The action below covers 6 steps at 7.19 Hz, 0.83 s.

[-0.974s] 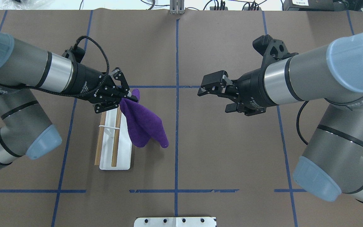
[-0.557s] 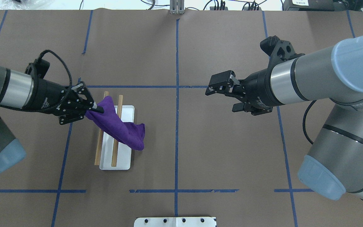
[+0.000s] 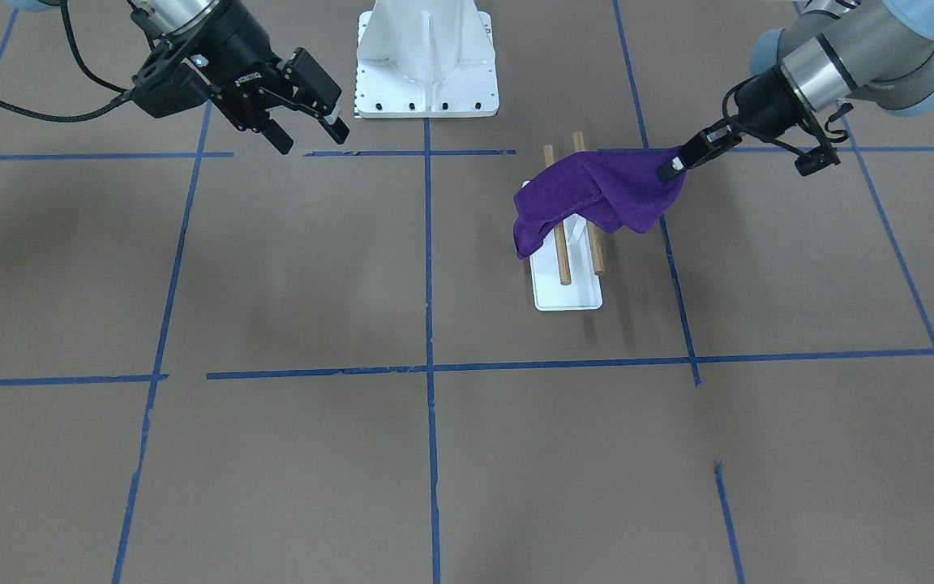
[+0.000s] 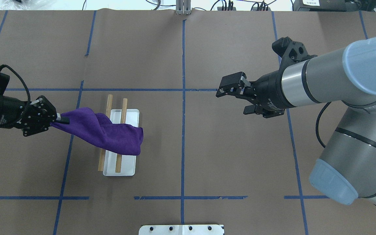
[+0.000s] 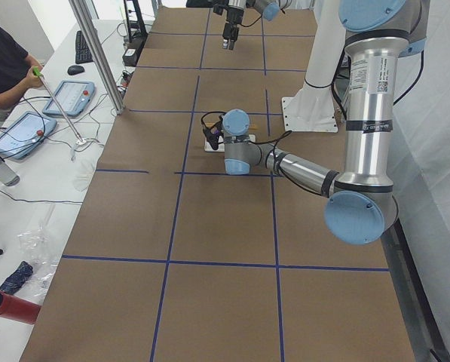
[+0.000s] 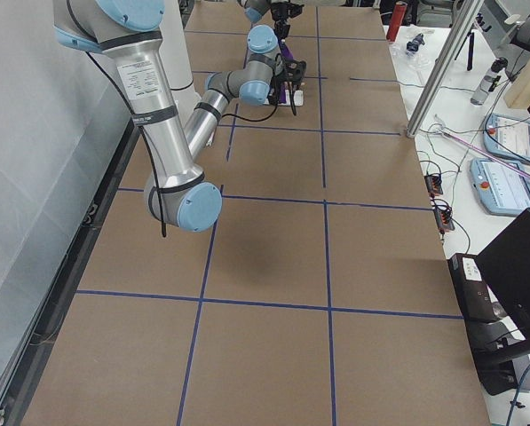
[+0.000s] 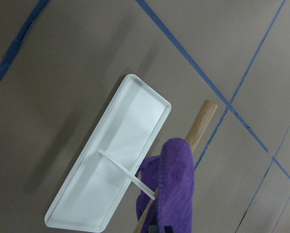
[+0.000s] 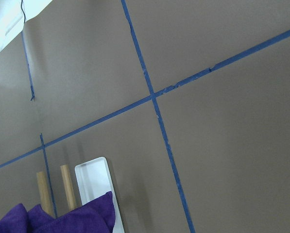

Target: Hang towel on rack

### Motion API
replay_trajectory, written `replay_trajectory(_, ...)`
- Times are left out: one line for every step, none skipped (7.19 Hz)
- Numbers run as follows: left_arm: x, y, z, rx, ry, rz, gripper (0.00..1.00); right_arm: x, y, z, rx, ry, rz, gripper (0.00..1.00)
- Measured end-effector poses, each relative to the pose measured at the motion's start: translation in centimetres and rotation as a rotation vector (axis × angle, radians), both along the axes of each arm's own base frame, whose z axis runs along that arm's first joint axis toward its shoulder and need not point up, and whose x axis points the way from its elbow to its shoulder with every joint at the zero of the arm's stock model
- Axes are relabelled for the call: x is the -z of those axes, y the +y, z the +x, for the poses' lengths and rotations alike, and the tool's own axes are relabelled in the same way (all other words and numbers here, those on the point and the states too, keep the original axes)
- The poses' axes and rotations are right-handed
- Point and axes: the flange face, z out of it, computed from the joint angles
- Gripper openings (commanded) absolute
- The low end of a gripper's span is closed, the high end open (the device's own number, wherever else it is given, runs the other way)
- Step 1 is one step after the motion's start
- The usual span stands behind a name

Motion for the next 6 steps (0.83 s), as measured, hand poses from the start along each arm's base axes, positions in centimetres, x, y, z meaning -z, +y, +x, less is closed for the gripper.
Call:
replay_trajectory(-0.6, -0.4, 0.0, 0.006, -0.008, -0.008, 0.36, -0.1, 0.0, 0.1, -0.001, 0.002, -0.001, 1.0)
replay_trajectory(-0.9, -0.7, 0.2, 0.006, -0.012, -0.012, 0.99, -0.1, -0.1, 0.2, -0.004, 0.002, -0.002, 1.0)
replay_trajectory(-1.2, -0.9, 0.4, 0.008, -0.015, -0.016, 1.0, -0.1, -0.2, 0.4, -0.006, 0.001, -0.002, 1.0)
replay_trajectory(-1.4, -1.2, 0.6, 0.011, -0.018, -0.019, 1.0, -0.3, -0.4, 0.6, -0.009, 0.002, -0.004, 1.0)
replay_trajectory(-1.5, -1.4, 0.6, 0.015, -0.021, -0.021, 1.0, -0.5, -0.6, 1.0, -0.015, 0.005, -0.008, 1.0)
replay_trajectory(-1.7, -1.5, 0.5, 0.019, -0.024, -0.024, 1.0, -1.0, -0.8, 1.4, -0.022, 0.013, -0.014, 1.0)
